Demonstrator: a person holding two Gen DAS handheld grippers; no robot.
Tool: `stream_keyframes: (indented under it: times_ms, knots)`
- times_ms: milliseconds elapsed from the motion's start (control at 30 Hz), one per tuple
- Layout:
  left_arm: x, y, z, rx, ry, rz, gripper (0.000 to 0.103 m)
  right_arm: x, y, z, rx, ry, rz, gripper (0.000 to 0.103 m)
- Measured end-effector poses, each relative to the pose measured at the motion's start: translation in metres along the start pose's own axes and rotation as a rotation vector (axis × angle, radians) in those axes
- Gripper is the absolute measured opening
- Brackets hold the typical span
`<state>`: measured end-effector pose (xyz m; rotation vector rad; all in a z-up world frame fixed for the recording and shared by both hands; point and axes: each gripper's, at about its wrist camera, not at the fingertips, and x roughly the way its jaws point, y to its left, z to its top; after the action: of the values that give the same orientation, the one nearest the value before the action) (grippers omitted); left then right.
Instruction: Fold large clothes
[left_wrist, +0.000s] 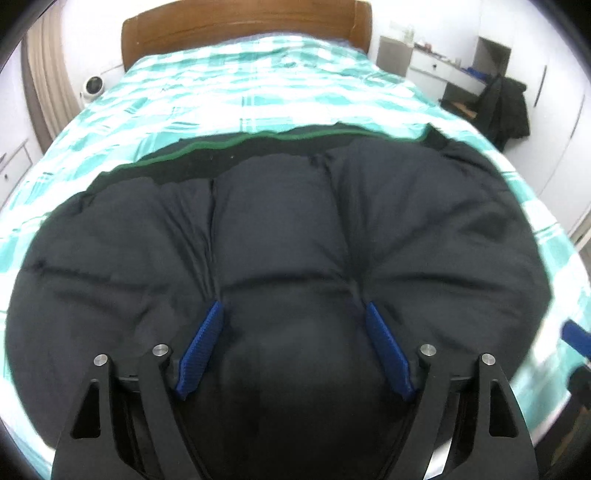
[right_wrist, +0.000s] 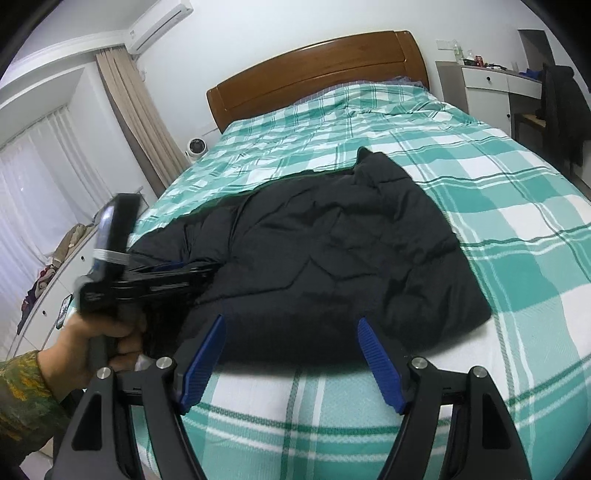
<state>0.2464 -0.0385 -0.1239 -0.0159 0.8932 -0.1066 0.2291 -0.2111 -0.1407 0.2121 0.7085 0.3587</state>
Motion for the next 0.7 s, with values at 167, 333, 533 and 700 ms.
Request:
stream_keyframes:
  times_ms: [167,333,533,700]
  knots:
    - [0.001,-0.012,-0.023,0.044,-0.011,0.012,0.08,-0.007,0.0,-0.007,0.009,0.007,-0.003,0.076]
    - [0.014,-0.014,-0.031,0.051,-0.03,0.024,0.081,-0.001,0.0,-0.015,0.012,0.03,-0.006,0.076]
    - [-0.007,-0.007,-0.032,0.042,-0.007,-0.023,0.08,-0.001,-0.009,-0.016,0.033,0.05,0.008,0.075]
    - [-0.043,0.001,-0.018,0.02,-0.039,-0.103,0.081,-0.014,-0.069,0.029,0.138,-0.042,-0.012,0.084]
